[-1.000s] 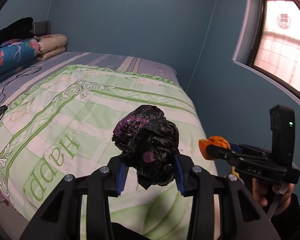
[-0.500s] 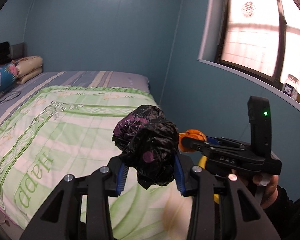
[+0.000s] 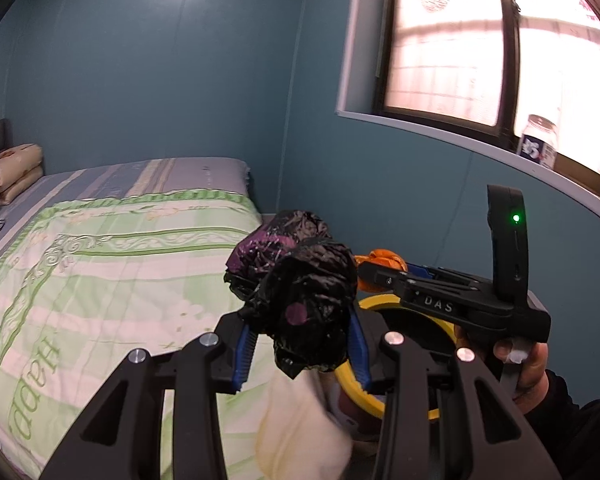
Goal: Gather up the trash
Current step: 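Carry the black bag and orange peel over the yellow-rimmed bin with both tools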
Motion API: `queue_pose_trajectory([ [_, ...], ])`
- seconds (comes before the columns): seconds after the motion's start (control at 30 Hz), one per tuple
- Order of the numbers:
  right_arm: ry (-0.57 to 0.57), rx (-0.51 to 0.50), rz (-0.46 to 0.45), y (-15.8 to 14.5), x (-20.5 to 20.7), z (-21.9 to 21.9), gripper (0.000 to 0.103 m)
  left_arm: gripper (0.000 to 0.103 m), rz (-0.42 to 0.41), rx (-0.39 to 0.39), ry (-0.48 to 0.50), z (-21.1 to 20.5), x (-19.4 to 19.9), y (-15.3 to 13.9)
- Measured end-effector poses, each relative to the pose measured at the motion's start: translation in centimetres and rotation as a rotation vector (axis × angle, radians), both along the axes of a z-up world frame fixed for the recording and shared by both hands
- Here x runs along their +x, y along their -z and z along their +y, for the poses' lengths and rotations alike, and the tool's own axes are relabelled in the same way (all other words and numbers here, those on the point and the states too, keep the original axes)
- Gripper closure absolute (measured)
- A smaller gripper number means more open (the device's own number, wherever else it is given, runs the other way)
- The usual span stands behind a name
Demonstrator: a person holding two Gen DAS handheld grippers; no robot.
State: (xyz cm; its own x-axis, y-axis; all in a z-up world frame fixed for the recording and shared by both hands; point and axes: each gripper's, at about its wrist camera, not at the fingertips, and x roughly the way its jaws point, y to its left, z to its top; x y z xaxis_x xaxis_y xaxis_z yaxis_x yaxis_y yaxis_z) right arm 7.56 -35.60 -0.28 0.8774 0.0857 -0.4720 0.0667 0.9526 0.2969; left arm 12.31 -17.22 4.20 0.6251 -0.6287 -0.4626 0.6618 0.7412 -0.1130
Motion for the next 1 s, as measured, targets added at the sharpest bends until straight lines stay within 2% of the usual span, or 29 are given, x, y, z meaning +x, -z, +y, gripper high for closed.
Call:
queue_pose_trajectory([
  [0.6,0.16,0.031,-0.009,0.9,-3.9,-6.7,0.06,0.066,0.006,0.024,0.133,-7.8,-1.6,0.5],
  [1.0,0.224,0.068,0.03,2.8,-4.4,-9.0,0.06,0.066,0.078,0.015,0.194,-11.6,-0.1,3.2],
])
